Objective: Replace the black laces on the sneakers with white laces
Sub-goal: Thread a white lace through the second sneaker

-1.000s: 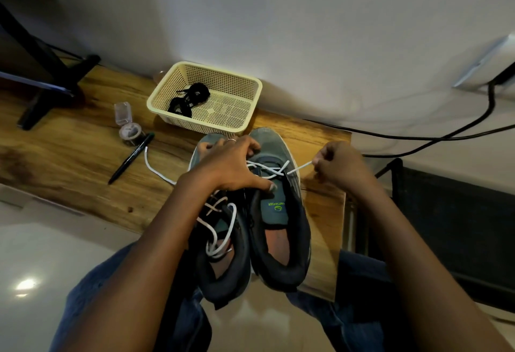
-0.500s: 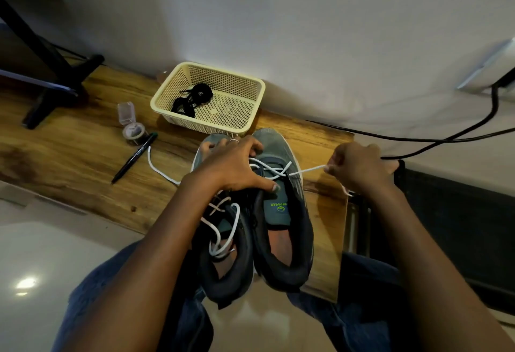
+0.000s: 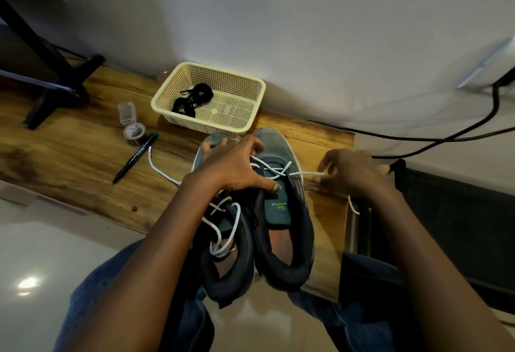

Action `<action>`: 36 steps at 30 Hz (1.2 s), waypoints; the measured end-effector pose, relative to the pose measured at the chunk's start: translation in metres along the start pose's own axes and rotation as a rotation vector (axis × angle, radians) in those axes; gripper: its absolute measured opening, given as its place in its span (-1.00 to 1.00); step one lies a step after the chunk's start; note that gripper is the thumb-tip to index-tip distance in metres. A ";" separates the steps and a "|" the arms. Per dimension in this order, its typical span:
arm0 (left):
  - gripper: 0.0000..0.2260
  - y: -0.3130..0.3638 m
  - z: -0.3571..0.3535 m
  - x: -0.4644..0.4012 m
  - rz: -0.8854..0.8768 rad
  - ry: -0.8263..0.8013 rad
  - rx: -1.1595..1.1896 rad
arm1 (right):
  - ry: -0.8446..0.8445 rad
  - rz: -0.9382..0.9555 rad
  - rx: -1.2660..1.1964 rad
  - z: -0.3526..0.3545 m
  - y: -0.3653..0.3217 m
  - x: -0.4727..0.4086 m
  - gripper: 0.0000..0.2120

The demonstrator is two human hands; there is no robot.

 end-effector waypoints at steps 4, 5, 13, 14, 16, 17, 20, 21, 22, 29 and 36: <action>-0.27 0.001 0.000 -0.001 0.004 0.001 -0.002 | -0.063 0.173 -0.133 -0.017 -0.032 0.001 -0.87; -0.27 0.001 0.000 -0.001 0.004 0.000 0.001 | -0.026 0.156 -0.080 -0.014 -0.032 0.002 -0.87; -0.26 0.000 0.000 0.000 0.005 0.001 -0.037 | -0.092 0.068 0.021 -0.019 -0.020 0.001 -0.81; -0.25 0.001 0.000 0.000 0.004 0.003 -0.036 | -0.087 0.098 -0.047 -0.020 -0.024 -0.001 -0.80; -0.25 0.002 0.001 0.000 -0.001 0.004 -0.036 | -0.054 0.106 -0.096 -0.016 -0.026 -0.002 -0.80; -0.25 0.002 0.001 0.000 -0.001 0.003 -0.036 | -0.030 0.090 -0.059 -0.015 -0.025 -0.002 -0.78; -0.25 0.001 0.000 -0.001 0.004 -0.002 -0.015 | -0.003 -0.006 0.094 -0.011 -0.020 0.001 -0.79; -0.25 0.001 0.000 -0.001 0.004 -0.002 -0.002 | -0.005 -0.025 0.143 -0.009 -0.020 0.004 -0.80; -0.25 0.001 0.000 -0.001 0.004 -0.003 0.009 | -0.014 -0.037 0.179 -0.008 -0.021 0.005 -0.81; -0.45 -0.004 -0.005 -0.003 0.029 -0.017 -0.049 | -0.146 0.006 0.096 -0.022 -0.023 0.005 -0.87; -0.61 -0.002 -0.003 -0.004 -0.012 -0.003 0.004 | -0.119 0.232 -0.143 -0.015 -0.040 0.008 -0.92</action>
Point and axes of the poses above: each hand's wrist, its own x-axis away from the middle knuckle, its own z-axis out of the back of the hand, y = z × x, the point moved 9 cm from there along -x, towards the middle knuckle, and after that the axes turned 2 degrees about -y, right-handed, at the moved point
